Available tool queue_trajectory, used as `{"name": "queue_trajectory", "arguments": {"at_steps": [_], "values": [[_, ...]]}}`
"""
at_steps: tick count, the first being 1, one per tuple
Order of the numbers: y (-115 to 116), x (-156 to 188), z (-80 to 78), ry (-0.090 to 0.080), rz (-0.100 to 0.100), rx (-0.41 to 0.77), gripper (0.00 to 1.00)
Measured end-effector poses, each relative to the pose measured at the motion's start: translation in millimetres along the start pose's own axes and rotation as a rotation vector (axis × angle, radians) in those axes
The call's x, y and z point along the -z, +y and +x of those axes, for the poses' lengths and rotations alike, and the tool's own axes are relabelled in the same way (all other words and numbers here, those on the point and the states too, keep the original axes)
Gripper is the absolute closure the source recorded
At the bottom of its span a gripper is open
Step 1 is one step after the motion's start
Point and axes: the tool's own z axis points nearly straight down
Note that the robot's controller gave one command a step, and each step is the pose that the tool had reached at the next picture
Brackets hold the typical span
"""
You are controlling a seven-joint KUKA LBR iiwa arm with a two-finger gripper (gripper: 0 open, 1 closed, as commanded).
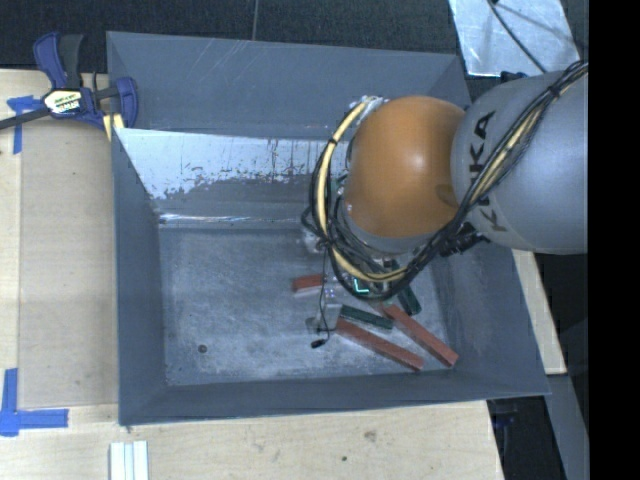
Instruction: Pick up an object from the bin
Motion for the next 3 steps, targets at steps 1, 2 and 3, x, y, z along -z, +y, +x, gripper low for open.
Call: {"name": "queue_trajectory", "arguments": {"at_steps": [1,2,3], "values": [[-48.3,-115.1,-54.2,-0.002,0.002,0.000,0.00],[-45.9,-109.8,-55.8,-0.009,-0.001,0.001,1.00],[-97.5,4.8,-72.1,-0.017,0.001,-0.056,1.00]]}}
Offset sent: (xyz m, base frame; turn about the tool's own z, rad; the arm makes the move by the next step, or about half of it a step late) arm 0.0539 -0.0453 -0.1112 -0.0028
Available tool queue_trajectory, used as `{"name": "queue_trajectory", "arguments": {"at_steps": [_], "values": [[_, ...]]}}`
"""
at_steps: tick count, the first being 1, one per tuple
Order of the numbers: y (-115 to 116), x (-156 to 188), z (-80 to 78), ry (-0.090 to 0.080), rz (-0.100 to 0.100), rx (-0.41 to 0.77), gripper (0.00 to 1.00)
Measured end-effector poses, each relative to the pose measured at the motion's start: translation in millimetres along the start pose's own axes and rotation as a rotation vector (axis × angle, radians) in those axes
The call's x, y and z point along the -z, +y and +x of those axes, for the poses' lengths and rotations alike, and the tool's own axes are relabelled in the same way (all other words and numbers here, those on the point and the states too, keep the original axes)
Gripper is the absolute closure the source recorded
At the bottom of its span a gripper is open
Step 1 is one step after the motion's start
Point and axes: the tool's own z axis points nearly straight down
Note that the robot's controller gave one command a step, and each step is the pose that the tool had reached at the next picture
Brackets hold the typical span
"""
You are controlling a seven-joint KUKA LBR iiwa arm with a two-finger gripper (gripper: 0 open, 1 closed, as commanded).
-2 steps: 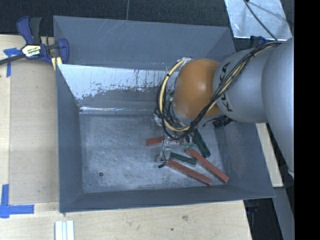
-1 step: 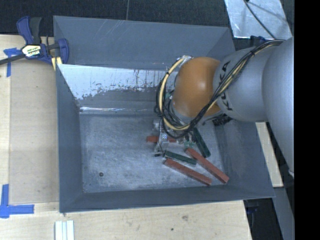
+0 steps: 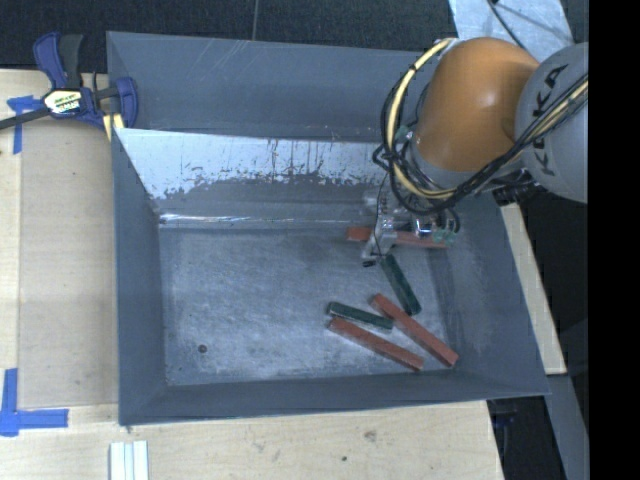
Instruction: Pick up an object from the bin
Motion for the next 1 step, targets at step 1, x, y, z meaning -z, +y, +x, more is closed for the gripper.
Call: {"name": "queue_trajectory", "arguments": {"at_steps": [1], "values": [[-10.5,36.3,-2.4,0.004,-0.001,-0.002,1.00]]}}
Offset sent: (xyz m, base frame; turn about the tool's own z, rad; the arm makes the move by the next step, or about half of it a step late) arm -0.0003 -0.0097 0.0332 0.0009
